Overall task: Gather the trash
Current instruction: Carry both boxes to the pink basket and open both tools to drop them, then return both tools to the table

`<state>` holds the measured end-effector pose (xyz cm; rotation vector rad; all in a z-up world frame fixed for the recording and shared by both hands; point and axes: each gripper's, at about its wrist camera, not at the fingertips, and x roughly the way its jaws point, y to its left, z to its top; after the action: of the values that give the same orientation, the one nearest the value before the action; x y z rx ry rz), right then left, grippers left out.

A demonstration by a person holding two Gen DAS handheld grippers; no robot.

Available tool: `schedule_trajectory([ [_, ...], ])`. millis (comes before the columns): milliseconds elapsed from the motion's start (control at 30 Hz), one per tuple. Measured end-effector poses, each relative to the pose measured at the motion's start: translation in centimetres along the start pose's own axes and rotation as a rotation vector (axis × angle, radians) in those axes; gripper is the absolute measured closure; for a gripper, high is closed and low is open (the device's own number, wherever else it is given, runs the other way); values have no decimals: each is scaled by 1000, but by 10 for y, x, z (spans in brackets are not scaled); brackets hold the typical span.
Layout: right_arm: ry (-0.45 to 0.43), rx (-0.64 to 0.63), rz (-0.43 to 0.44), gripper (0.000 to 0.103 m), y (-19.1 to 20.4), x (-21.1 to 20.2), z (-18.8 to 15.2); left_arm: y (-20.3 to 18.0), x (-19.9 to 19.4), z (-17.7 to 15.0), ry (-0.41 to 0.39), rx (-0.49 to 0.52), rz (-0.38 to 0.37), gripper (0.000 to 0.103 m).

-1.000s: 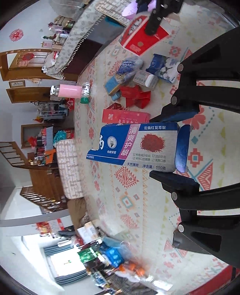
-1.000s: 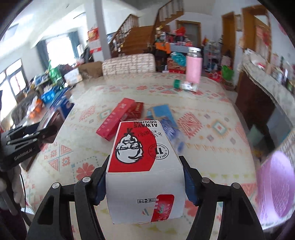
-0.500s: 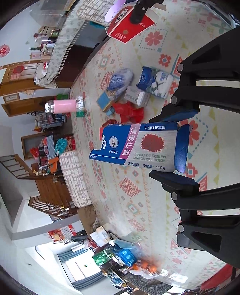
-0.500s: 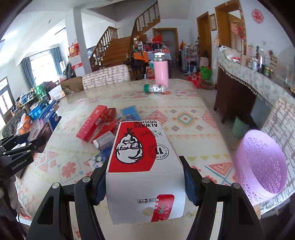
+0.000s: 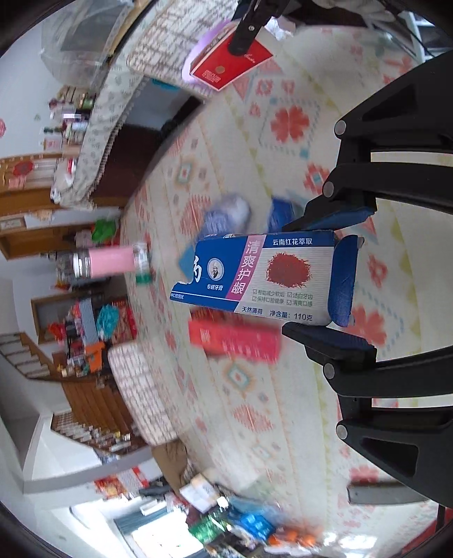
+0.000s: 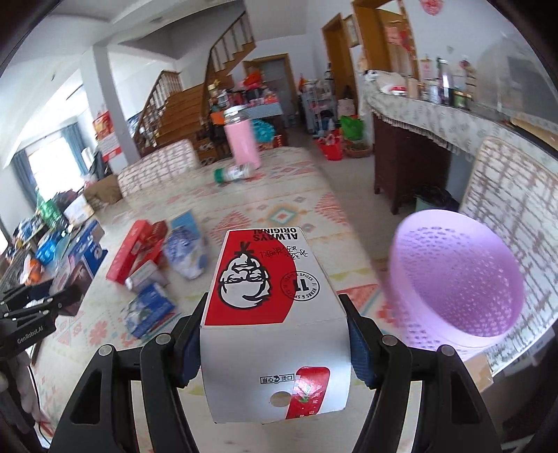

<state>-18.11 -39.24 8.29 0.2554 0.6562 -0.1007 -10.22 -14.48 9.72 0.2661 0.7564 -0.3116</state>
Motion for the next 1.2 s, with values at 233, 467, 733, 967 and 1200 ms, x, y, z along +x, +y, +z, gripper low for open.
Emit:
schedule_trajectory([
  [233,-49,93,-109,30,-66,-22,5,-60,18,33,11,39,-192,55],
  [467,-59,186,-208,30,-141,-33,11,-151,44,78,41,99,-407,55],
  [733,-56,246,-246,30,-195,-25,21,-236,73,118,91,124,-571,55],
  [967,-53,276,-246,26,-217,-8,29,-272,86,132,91,133,-626,32],
  [1200,-72,281,-234,20,-216,-8,30,-252,67,120,39,163,-547,30],
])
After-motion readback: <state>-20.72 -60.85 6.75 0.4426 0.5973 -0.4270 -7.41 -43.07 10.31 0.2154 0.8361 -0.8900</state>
